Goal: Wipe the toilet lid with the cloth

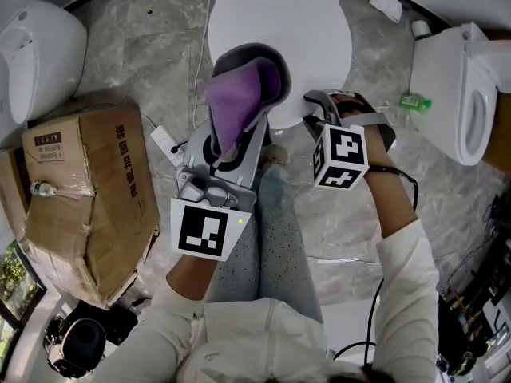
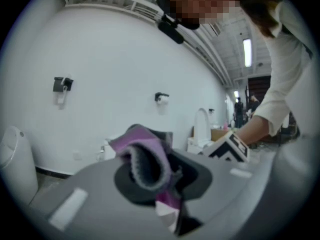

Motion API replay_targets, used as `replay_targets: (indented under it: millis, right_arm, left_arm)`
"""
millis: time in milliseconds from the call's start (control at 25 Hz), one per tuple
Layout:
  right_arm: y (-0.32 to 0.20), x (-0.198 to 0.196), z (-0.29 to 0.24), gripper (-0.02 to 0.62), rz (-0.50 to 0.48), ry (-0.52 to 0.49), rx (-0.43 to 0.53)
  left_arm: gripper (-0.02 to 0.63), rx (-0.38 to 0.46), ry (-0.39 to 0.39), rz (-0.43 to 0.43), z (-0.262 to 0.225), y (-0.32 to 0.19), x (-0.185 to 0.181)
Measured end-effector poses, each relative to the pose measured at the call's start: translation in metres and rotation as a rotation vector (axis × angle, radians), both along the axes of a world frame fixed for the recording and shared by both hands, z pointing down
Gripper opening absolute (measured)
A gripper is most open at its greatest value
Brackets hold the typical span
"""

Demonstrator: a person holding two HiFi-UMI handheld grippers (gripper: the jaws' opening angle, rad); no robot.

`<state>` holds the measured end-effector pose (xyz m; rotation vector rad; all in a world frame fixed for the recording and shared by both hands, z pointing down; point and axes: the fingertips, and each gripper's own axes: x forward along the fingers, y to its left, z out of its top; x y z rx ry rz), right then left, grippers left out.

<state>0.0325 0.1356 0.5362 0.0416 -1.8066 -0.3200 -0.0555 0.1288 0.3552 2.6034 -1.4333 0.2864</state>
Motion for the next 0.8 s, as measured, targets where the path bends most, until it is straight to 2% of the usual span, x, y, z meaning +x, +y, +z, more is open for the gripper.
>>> replay_targets:
  millis: [120, 200, 520, 640, 800]
  right_arm:
    - [0.006, 0.0, 0.005, 0.169, -0.014, 0.035, -0.12]
    - [0.007, -0.002, 0.005, 0.172, -0.005, 0.023, -0.204]
    - [0.011, -0.005, 0.012, 0.192, 0.075, -0.06, -0.419]
    - [0.014, -0.008, 0.025, 0.19, 0.123, -0.067, -0.477]
    - [0.017, -0.01, 0.047, 0.172, 0.172, -0.034, -0.489]
  left_arm:
    - [0.048, -0.001, -0.007, 0.004, 0.001, 0.0, -0.001]
    - [0.048, -0.007, -0.009, 0.004, 0.003, -0.001, -0.002]
    - [0.048, -0.024, -0.027, 0.015, 0.013, -0.007, -0.002]
    - [0.048, -0.027, -0.025, 0.012, 0.017, -0.011, -0.002]
    - [0.048, -0.032, -0.027, 0.018, 0.021, -0.017, 0.001]
